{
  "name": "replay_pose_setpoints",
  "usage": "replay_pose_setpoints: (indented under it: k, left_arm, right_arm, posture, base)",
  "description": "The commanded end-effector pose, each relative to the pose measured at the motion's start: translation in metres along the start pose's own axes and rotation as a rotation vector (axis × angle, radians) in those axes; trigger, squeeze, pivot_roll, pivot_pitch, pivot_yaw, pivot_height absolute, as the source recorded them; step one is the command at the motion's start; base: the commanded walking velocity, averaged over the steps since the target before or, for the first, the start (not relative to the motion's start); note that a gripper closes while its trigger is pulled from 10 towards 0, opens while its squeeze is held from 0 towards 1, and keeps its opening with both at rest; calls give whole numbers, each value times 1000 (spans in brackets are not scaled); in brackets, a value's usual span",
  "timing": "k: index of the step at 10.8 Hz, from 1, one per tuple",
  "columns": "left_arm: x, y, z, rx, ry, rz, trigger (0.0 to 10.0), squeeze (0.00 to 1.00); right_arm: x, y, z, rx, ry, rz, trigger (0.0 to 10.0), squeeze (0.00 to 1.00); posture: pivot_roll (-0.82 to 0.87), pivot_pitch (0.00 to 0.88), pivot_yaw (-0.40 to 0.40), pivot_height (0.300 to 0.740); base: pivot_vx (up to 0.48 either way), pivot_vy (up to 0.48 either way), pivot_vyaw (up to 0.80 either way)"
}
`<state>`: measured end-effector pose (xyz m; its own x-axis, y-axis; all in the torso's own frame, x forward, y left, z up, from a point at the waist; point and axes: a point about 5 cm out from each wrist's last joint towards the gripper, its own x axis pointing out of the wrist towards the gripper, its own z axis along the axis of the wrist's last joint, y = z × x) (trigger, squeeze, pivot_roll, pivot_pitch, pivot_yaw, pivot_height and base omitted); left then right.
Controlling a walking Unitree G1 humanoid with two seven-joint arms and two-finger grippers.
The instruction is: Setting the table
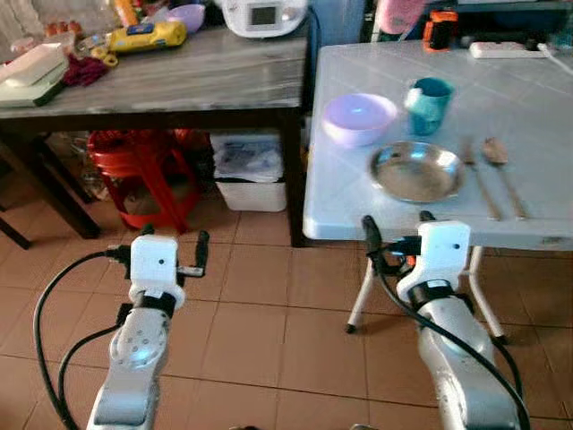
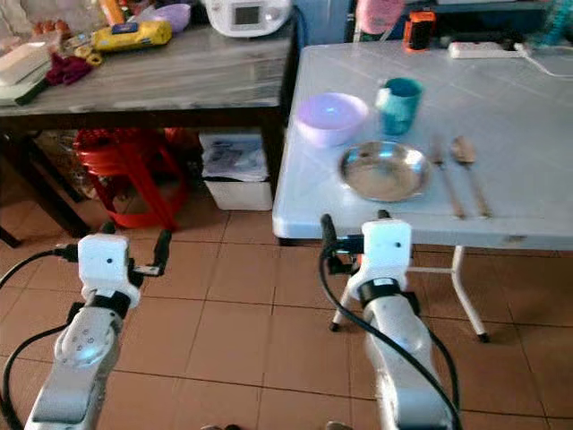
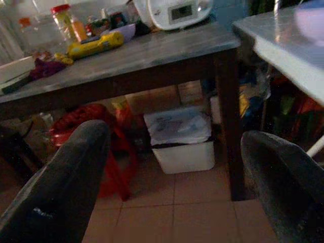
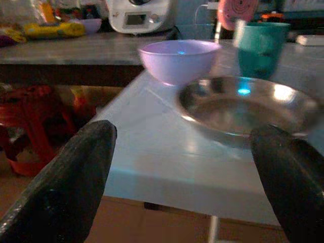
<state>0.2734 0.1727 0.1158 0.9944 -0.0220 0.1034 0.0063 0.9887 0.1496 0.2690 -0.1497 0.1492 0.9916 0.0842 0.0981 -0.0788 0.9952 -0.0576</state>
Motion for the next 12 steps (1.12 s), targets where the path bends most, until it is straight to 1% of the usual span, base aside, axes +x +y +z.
replay_pose_setpoints:
  k: [1,6,8,9,10,12]
  left_arm:
    - [-1,6,-2,18,8,8,10000,0]
    - [-1,2,-2,8,9,-6,10000,0]
    - [1,0,0,-26,-6,-13,10000,0]
    - [2,-2,1,-57,-4,-28,10000,0]
    - [3,-2,2,-52,-10,-24,10000,0]
    - [4,-5,3,-75,-15,-43,10000,0]
  right_arm:
    - [1,2,1,7,-8,4,10000,0]
    - [2,0,1,10,-5,-8,10000,0]
    - [3,-2,0,28,3,-39,10000,0]
    - [4,-6,-1,47,17,-63,10000,0]
    - [4,-7,0,39,12,-63,10000,0]
    - [5,-2,0,2,7,-40,10000,0]
  posture:
    - [-99,97,104,740]
    - [-103,107,108,740]
    - [-106,106,111,740]
    - [-109,107,111,740]
    - [-110,106,111,740]
    - [-111,106,110,740]
  base:
    - [0,-480,0]
    - [0,-480,0]
    - [0,0,0]
    - [0,0,0]
    - [0,0,0]
    - [0,0,0]
